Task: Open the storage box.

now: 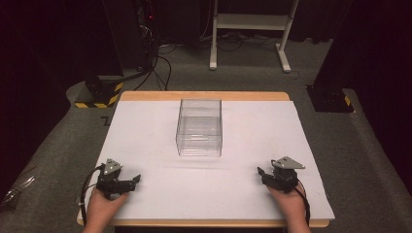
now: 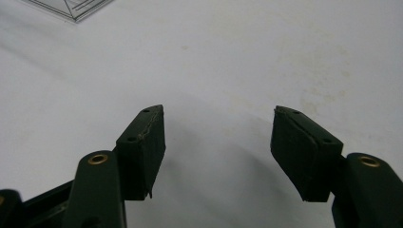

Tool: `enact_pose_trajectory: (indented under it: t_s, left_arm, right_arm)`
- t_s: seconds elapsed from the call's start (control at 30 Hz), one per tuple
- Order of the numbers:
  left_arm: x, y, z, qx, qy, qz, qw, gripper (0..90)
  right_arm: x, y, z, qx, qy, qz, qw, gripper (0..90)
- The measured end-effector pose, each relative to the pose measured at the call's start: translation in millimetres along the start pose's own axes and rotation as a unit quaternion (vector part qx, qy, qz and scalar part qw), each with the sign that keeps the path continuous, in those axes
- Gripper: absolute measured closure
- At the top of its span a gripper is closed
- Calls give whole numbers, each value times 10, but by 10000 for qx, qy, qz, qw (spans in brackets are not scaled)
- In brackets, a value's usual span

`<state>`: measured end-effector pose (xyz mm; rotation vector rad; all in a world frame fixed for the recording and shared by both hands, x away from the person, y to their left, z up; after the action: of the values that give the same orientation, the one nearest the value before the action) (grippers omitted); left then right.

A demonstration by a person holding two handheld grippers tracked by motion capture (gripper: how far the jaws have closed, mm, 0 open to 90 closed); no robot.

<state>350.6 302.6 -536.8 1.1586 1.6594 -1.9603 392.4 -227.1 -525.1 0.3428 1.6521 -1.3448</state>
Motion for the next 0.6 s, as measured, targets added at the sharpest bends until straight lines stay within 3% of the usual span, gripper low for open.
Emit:
enact_pose_trajectory:
  t_s: [0.6]
  left_arm:
    - [0,0,0,-1,1,1,10000,120]
  right_arm:
    - [0,-8,13,14,73,43,10000,398]
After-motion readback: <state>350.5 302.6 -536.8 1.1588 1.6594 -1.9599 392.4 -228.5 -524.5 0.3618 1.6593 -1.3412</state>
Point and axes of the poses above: each handheld gripper's, and its own axes: y roughly forward along the jaws, x roughly out of its underside, z roughly to its right, the point moved 4 cm from there along y, roughly forward along the jaws, and after that the axes turned 1 degree about z, right-handed, at the moved point
